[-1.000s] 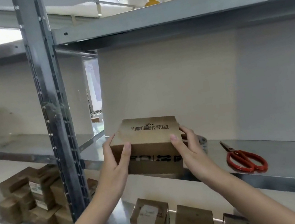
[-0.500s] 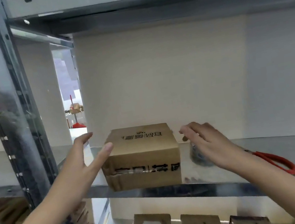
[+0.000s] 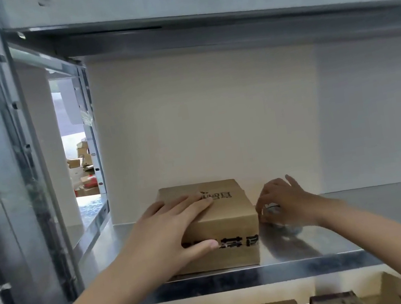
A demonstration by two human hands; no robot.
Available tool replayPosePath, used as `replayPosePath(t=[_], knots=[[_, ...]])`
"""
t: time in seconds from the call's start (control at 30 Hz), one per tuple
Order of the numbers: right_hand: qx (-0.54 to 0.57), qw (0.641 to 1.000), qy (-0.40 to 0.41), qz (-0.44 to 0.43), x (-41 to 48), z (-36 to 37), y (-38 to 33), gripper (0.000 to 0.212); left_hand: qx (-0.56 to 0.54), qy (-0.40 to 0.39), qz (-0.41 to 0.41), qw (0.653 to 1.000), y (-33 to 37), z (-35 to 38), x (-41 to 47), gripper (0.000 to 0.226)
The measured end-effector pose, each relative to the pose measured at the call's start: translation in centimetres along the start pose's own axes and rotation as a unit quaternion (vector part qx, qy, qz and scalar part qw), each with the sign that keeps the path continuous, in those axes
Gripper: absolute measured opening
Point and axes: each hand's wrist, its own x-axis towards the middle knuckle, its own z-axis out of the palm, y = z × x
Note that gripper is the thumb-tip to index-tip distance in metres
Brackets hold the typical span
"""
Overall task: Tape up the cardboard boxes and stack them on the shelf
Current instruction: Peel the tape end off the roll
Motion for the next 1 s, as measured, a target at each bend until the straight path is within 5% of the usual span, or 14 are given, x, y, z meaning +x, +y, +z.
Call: replayPosePath(t=[0.17,0.3,0.43,0.6,0.73,0.87,1.0], knots=[[0.148,0.988,0.039,-0.009,-1.9,0.4,0.9,0.010,0.012,0.007,0.008,1.000,-0.7,0.9,-0.1,0.074],[0.061,0.995,0.076,0.000,-3.4,0.6,2.1,0.047,0.007,0.004,-0.002,1.000,-0.4,0.7,0.0,0.073],[0.110,0.993,0.022,0.046,-3.7,0.6,1.8,0.015,0.005,0.022,-0.032,0.999,0.9,-0.2,1.3,0.063],[0.344,0.921,0.180,-0.021,-4.7,-3.2,0.2,0.023,-0.120,0.064,-0.066,0.988,2.2,-0.6,3.9,0.044],[0.506,0.827,0.176,-0.171,-6.1,-6.4,-3.6,0.015,-0.380,0.104,-0.067,0.917,3.8,-1.1,7.3,0.045],[0.515,0.813,0.180,-0.204,-5.4,-6.7,-6.1,0.010,-0.525,0.074,-0.136,0.837,5.3,-1.3,8.4,0.040],[0.489,0.830,0.192,-0.186,-4.1,-6.4,-7.3,0.011,-0.387,0.143,-0.131,0.902,4.0,-0.9,7.6,0.042]])
